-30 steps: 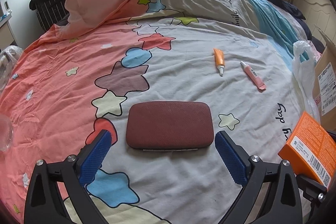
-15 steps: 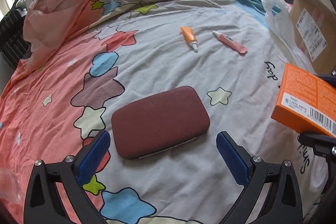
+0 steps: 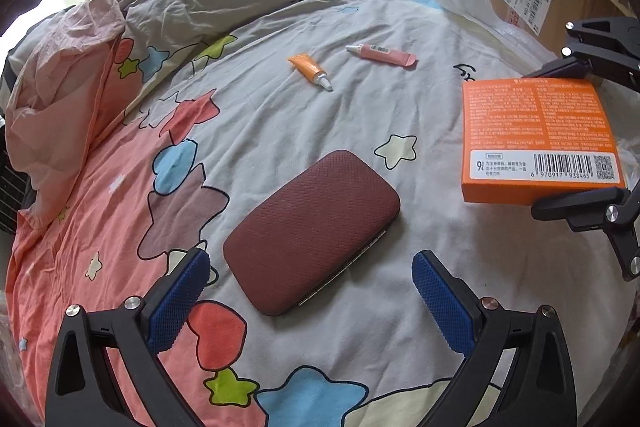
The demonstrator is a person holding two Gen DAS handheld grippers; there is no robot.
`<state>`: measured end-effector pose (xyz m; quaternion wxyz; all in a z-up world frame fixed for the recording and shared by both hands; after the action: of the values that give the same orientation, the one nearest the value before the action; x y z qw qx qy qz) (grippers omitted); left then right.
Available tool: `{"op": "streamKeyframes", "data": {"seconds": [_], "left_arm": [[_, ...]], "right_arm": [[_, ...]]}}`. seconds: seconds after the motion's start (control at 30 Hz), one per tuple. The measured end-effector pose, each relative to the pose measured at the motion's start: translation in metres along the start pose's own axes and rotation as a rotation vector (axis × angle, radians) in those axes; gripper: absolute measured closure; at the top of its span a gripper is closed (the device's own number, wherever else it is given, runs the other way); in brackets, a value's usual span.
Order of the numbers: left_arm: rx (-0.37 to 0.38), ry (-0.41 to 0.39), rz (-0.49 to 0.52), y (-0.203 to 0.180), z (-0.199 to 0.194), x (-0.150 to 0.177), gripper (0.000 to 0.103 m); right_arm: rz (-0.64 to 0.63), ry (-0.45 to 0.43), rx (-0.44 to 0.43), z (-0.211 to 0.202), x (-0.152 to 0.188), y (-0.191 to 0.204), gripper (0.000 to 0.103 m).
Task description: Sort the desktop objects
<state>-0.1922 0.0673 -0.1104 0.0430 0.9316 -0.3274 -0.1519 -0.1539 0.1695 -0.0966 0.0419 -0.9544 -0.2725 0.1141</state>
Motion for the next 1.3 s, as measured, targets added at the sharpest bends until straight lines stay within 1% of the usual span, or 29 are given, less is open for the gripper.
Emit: {"op": "streamKeyframes", "data": {"seconds": [0.13,0.27,0.43,0.53,0.93,1.03,1.2,1.3], "left_arm": [[0.004,0.000,0.063,-0.001,0.004,-0.001,0.000],[0.007,0.005,0.094,-0.004,0.011,-0.006,0.000],[-0.006,0.008,0.099,0.000,0.019,-0.012,0.000],[-0.014,0.009,0.099,0.003,0.022,-0.015,0.000],[0.014,0.002,0.091,0.011,0.030,-0.018,0.000],[0.057,0.006,0.073,0.014,0.032,-0.016,0.000],[0.120,0.047,0.018,0.018,0.037,-0.015,0.000],[0.103,0.054,0.019,0.016,0.037,-0.014,0.000]], "right_arm": [[0.000,0.001,0.000,0.004,-0.004,0.000,0.028],[0.001,0.007,0.000,0.008,-0.007,-0.002,0.027],[0.006,0.012,-0.004,0.014,-0.010,-0.006,0.028],[0.010,0.017,-0.006,0.017,-0.010,-0.008,0.028],[0.010,0.020,-0.015,0.021,-0.013,-0.007,0.027],[0.004,0.020,-0.013,0.021,-0.014,-0.005,0.027],[-0.001,0.020,-0.015,0.020,-0.016,-0.003,0.027],[-0.005,0.019,-0.015,0.019,-0.015,-0.001,0.027]]}}
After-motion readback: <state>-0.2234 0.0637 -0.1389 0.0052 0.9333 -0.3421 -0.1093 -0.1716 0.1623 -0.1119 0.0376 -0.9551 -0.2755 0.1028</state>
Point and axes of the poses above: each gripper's, at about its wrist camera, not at the fingertips, and z roughly the way its jaws point, y to its left, x to its underside, the point moved 6 cm from there along z, roughly the way its jaws point, and after that the axes turned 15 degrees about y, right-handed, at the moved point
